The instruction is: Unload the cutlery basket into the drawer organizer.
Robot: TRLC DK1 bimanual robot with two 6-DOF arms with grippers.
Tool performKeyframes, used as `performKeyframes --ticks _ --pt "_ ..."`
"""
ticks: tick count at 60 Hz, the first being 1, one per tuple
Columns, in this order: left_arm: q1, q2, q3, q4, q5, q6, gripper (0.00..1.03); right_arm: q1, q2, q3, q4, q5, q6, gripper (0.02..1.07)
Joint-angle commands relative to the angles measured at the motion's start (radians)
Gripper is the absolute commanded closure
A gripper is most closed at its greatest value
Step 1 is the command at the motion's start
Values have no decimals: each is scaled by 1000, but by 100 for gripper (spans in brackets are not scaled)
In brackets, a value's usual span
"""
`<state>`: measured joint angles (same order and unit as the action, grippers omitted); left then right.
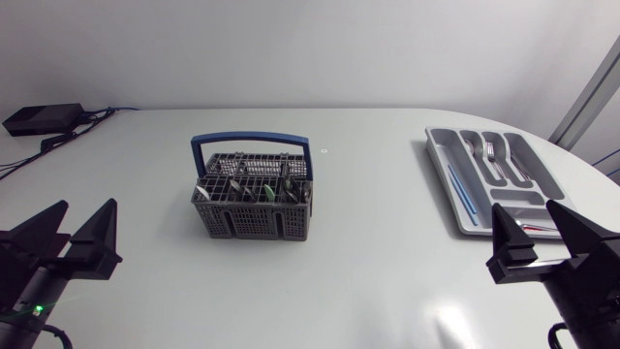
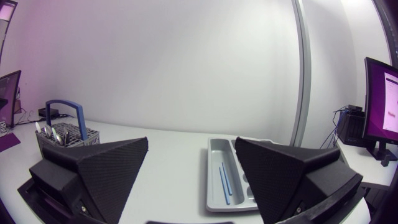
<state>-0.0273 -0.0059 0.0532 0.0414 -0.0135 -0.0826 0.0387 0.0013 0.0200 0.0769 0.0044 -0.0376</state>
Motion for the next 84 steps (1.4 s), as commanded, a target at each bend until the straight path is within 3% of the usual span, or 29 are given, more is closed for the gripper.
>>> performKeyframes --ticks 1,20,37,50,65,84 --pt "7 4 53 -5 -8 -13 4 10 14 -3 29 6 -7 6" --pt "6 247 215 0 -8 -32 4 33 327 152 132 12 -10 6" --pt "-28 492 393 -57 -8 -68 4 142 618 317 133 43 -10 6" --pt "-29 681 520 -140 -6 -100 4 198 758 419 96 45 -4 6" --pt "-63 814 597 -242 -3 -149 4 267 918 551 -65 31 15 6" --pt "-77 951 689 -367 -2 -204 4 311 1022 594 -106 -12 36 6"
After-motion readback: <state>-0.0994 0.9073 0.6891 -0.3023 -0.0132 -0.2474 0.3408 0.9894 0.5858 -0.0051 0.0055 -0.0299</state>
